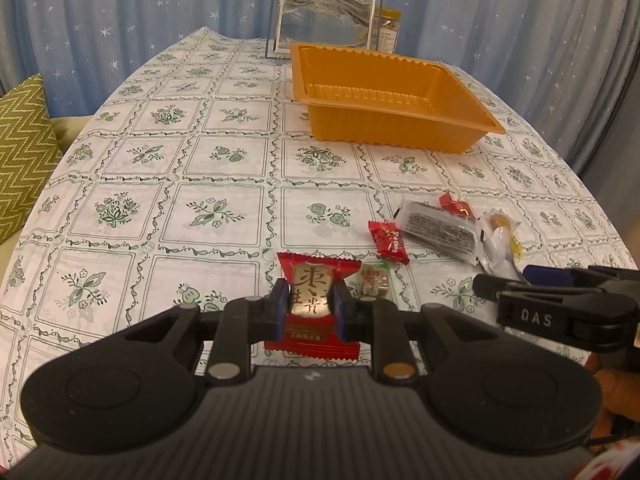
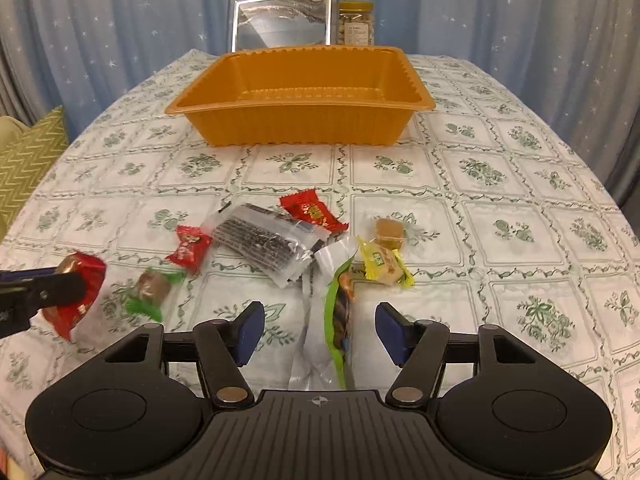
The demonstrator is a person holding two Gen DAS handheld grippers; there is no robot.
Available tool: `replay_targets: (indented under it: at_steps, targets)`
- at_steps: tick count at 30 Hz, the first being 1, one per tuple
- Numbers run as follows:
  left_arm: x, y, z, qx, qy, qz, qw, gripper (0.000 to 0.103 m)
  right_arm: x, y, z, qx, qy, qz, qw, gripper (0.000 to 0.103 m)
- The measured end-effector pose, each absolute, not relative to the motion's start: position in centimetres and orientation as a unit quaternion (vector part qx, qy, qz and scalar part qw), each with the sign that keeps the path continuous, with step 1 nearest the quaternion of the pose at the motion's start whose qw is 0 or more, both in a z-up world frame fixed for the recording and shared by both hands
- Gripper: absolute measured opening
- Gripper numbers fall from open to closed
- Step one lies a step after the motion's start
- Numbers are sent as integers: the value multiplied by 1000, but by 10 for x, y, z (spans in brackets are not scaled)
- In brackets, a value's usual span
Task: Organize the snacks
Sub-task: 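Grasp the clear bag with green strip with the right gripper and lift it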
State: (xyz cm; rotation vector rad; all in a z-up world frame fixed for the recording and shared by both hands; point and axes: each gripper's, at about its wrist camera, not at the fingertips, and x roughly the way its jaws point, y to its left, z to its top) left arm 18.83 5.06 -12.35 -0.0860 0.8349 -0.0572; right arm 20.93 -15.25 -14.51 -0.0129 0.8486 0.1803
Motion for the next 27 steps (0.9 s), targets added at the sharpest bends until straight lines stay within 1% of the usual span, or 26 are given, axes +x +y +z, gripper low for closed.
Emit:
replay_targets:
  at_steps: [1,2,4,9,14,27]
  targets:
    - [188,50,-124,-42,406,-28,912,21,210,-153,-146,-8,412,84,907,44]
    - [189,49,-125,-41,407,-30,912,21,210,-153,-146,-9,413,81,907,40]
    - [189,48,-126,-41,408,-32,912,20,209,-154,-147,-13,412,84,907,29]
    - [187,45,-125,-40,410,-35,911,21,198,-154,-146,-30,410,86,908,26]
    - [178,39,-117,-35,405,-41,913,21,181,-157,-138,-27,406,89,909,26]
    - [150,26,-87,-25,387,-44,921,21,143,-161,-91,-2,378,105,920,26]
